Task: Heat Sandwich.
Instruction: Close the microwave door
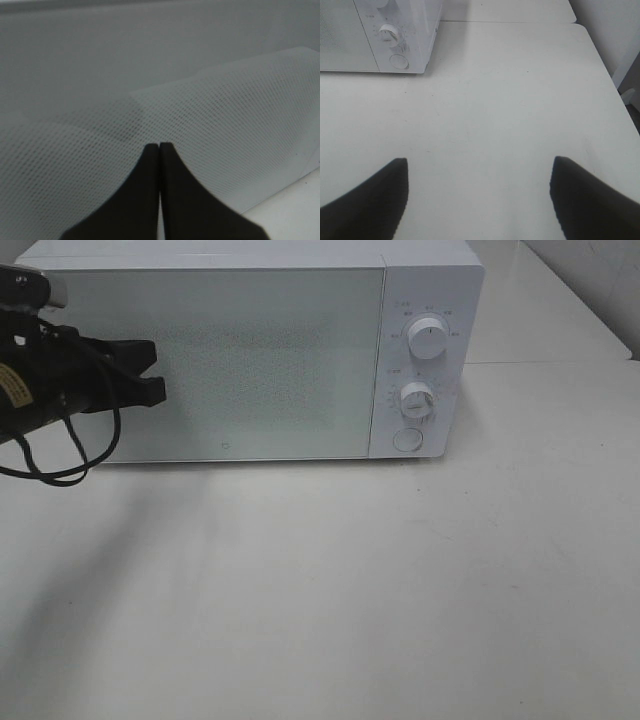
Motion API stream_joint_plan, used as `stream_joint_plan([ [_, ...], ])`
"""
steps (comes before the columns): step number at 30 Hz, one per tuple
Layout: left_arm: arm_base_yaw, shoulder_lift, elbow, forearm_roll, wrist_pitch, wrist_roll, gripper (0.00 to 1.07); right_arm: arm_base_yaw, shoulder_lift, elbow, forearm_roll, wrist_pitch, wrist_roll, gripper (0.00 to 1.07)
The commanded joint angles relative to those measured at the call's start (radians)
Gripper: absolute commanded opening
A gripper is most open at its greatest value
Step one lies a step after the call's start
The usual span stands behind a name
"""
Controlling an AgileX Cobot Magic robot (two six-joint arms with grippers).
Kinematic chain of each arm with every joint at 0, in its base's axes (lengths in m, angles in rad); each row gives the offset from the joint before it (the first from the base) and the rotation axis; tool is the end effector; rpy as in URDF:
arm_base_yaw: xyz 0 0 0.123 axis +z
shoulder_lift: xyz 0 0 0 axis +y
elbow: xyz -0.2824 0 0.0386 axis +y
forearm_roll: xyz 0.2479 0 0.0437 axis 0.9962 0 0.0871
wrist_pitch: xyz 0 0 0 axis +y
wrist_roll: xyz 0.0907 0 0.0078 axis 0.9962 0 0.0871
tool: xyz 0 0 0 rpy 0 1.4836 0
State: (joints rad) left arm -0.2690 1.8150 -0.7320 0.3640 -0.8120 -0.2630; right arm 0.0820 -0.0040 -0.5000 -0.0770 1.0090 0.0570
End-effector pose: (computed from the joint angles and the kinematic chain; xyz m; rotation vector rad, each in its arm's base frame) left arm 0.3277 -0.1147 0.1701 0.4218 1.7514 -0.4308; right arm -0.0031 -0.0062 0.2816 -0.0235 1.9862 -0.0013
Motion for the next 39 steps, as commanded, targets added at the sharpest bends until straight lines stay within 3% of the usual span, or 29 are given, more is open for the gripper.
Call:
stream_joint_plan([
  [1,-0.026,0.0,-0.039,-0.022,0.049,-0.001,0.0,-0.004,-0.026,0.002,0.002,-0.011,-0.008,0.75],
  [8,-0.054,0.011,-0.082,-0.039,0.063,-0.005,0.0,-0.004,-0.026,0.002,0.002,-0.011,-0.008,0.75],
  [22,-0.194,0.068,-0.218,-0.097,0.162,0.007,0.0,-0.004,-0.026,0.002,0.002,-0.011,-0.009,0.75],
  [26,-0.232,0.09,-0.257,-0.155,0.165,0.055,0.0,-0.004,-0.026,0.002,0.002,-0.011,-0.009,0.75],
  [30,-0.282,0.118,-0.316,-0.266,0.202,0.139,0.0,-0.004,-0.026,0.002,0.002,-0.011,-0.009,0.75],
  [36,-0.315,0.154,-0.377,-0.336,0.247,0.19,0.0,-0.004,-0.026,0.002,0.002,-0.011,-0.008,0.75],
  [39,-0.325,0.181,-0.421,-0.357,0.254,0.19,0.0,-0.004,-0.026,0.002,0.002,-0.011,-0.008,0.75],
])
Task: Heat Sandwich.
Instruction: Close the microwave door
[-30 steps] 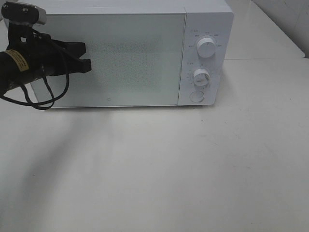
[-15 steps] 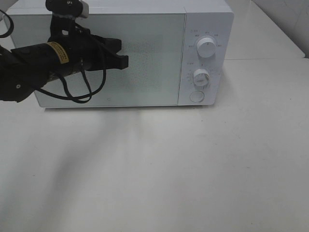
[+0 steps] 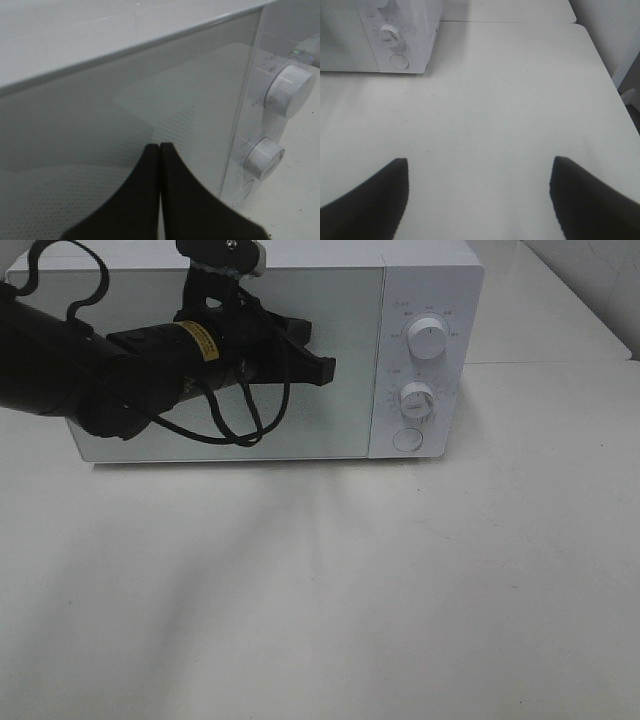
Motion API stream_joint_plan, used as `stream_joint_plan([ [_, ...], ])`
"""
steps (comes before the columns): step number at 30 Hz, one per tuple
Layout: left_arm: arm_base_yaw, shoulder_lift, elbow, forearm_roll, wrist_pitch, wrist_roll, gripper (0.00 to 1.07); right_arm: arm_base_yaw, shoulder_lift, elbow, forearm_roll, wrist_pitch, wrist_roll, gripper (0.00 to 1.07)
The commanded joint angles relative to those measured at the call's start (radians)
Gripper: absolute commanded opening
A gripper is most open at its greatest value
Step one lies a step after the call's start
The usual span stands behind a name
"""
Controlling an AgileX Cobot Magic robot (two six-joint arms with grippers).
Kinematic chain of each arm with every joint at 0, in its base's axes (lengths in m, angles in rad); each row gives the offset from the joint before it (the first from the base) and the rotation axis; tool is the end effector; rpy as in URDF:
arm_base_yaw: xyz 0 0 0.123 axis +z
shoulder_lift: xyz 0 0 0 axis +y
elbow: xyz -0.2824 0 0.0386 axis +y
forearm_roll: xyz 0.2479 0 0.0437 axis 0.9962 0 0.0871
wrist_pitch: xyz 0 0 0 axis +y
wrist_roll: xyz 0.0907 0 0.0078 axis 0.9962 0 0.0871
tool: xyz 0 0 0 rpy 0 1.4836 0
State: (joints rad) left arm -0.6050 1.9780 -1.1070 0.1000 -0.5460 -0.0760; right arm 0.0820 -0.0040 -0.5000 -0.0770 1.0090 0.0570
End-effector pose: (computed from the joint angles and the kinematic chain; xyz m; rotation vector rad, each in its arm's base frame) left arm 0.3499 -0.2477 0.1838 0.5907 1.7379 -0.4680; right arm -0.0031 -0.0062 0.2816 -0.0235 1.9862 -0.0013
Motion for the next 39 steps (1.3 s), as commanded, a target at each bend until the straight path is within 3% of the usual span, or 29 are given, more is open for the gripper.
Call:
stream_joint_plan([
  [1,0.011,0.018,-0.046,-0.093,-0.012,0.003,0.0,-0.004,-0.026,0.002,0.002,-0.011,-0.008,0.75],
  [10,0.005,0.059,-0.139,-0.151,0.039,0.013,0.0,-0.004,-0.026,0.002,0.002,-0.011,-0.008,0.75],
  [39,0.005,0.031,-0.133,-0.151,0.098,0.026,0.0,-0.004,-0.026,0.002,0.002,-0.011,-0.008,0.75],
])
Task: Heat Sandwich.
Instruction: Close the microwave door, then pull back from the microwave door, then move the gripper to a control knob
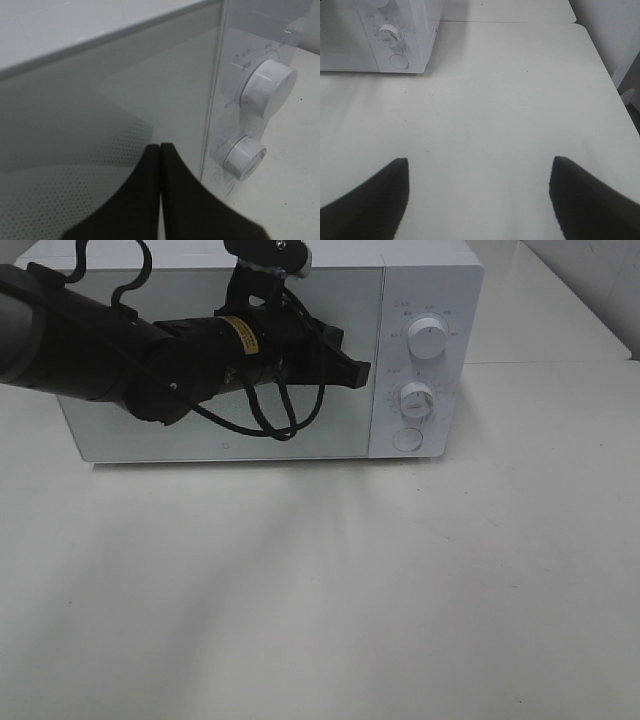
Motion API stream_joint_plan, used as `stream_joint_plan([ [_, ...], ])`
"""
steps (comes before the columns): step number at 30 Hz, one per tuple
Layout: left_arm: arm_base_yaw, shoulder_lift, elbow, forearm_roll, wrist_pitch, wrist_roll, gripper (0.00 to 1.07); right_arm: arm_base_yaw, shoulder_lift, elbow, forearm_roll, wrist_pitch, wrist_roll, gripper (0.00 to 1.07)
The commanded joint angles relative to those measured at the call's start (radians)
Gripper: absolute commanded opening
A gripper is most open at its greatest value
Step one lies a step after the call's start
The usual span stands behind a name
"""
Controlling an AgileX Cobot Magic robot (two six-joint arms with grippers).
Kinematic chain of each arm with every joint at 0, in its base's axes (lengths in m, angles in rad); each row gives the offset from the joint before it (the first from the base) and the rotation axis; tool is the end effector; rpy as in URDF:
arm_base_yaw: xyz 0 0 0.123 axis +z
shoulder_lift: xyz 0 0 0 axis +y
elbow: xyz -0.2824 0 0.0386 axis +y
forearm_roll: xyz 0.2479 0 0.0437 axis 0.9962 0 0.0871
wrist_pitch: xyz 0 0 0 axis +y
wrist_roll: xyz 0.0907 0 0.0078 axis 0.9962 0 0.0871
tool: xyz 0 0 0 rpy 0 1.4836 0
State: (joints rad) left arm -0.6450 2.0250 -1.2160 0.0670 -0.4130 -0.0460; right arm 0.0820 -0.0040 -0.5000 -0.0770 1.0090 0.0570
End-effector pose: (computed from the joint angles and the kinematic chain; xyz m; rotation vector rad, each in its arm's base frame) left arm 0.3565 -0.2713 0.1828 0.6356 1.7968 -0.4551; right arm -0.0031 -0.0062 0.2816 -0.0235 1.9862 -0.0013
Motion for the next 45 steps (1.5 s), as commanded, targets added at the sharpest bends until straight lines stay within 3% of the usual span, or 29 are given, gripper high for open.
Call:
stream_joint_plan([
  [1,0.045,-0.016,-0.024,-0.118,-0.035,-0.004,0.0,-0.004,-0.026,0.002,0.002,-0.011,-0.008,0.75],
  [15,-0.008,-0.142,0.12,-0.084,0.041,-0.001,0.0,-0.004,-0.026,0.002,0.002,-0.011,-0.008,0.75],
  [29,-0.008,-0.336,0.204,-0.084,0.421,-0.002,0.0,-0.004,-0.026,0.002,0.002,-0.011,-0.009,0.75],
  [35,-0.008,-0.401,0.204,-0.084,0.705,0.002,0.02,-0.004,-0.026,0.002,0.002,-0.011,-0.009,0.75],
  [37,-0.008,-0.412,0.204,-0.084,0.79,0.002,0.15,-0.004,-0.026,0.002,0.002,-0.011,-0.009,0.75],
  [38,-0.008,-0.424,0.204,-0.084,0.864,0.0,0.41,-0.004,-0.026,0.002,0.002,-0.011,-0.009,0.75],
  [39,-0.008,-0.424,0.204,-0.084,0.864,0.0,0.41,-0.004,-0.026,0.002,0.002,-0.011,-0.009,0.75],
  [43,-0.008,-0.447,0.198,-0.1,1.011,-0.013,1.02,-0.004,-0.026,0.002,0.002,-0.011,-0.009,0.75],
  [45,-0.008,-0.451,0.198,-0.1,1.034,-0.013,1.01,-0.004,-0.026,0.002,0.002,-0.011,-0.008,0.75],
])
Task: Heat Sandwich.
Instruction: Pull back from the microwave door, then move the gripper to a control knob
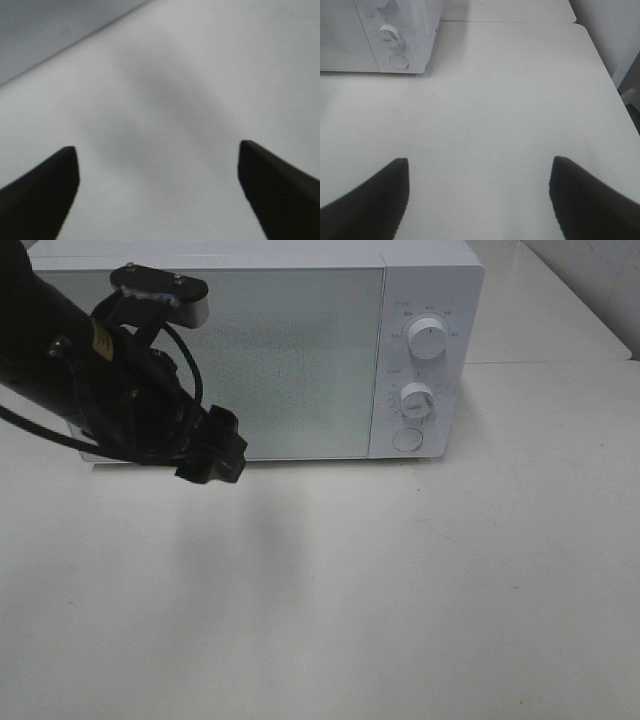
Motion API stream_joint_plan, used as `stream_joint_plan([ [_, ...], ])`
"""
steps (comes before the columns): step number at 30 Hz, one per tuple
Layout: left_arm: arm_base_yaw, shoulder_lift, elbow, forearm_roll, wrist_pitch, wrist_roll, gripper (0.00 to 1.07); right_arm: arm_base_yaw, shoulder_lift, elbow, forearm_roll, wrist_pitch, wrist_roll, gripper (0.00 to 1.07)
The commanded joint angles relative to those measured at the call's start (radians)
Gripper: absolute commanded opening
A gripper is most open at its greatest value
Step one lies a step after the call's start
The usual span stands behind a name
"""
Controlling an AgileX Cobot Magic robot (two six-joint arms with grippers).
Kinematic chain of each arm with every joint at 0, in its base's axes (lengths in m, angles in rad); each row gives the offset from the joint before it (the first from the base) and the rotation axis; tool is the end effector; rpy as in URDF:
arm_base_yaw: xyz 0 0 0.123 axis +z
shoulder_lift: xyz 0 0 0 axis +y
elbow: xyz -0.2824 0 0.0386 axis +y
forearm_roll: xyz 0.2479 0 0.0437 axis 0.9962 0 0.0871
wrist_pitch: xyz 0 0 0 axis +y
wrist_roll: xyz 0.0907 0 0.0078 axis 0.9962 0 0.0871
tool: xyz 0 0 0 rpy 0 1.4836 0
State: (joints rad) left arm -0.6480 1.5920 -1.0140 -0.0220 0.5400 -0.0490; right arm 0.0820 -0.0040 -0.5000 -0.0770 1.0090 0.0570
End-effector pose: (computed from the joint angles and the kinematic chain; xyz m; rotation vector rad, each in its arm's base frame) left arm 0.2567 -0.1957 0.2275 0.7552 2.5158 -0.2687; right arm -0.0031 -0.0062 0.2816 -0.0235 1.9862 -0.0013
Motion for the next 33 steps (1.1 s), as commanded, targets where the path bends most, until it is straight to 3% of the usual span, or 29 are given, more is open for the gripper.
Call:
stream_joint_plan([
  [1,-0.005,-0.023,-0.004,-0.011,0.106,-0.01,1.0,-0.004,-0.026,0.002,0.002,-0.011,-0.008,0.75],
  [13,0.023,-0.073,-0.004,0.01,0.4,-0.02,1.0,-0.004,-0.026,0.002,0.002,-0.011,-0.007,0.75],
  [22,0.213,-0.151,-0.002,-0.042,0.52,0.028,0.98,-0.004,-0.026,0.002,0.002,-0.011,-0.008,0.75],
  [25,0.328,-0.203,-0.002,-0.077,0.569,0.077,0.98,-0.004,-0.026,0.002,0.002,-0.011,-0.009,0.75],
  [33,0.501,-0.27,-0.001,-0.092,0.637,0.117,0.98,-0.004,-0.026,0.002,0.002,-0.011,-0.009,0.75],
])
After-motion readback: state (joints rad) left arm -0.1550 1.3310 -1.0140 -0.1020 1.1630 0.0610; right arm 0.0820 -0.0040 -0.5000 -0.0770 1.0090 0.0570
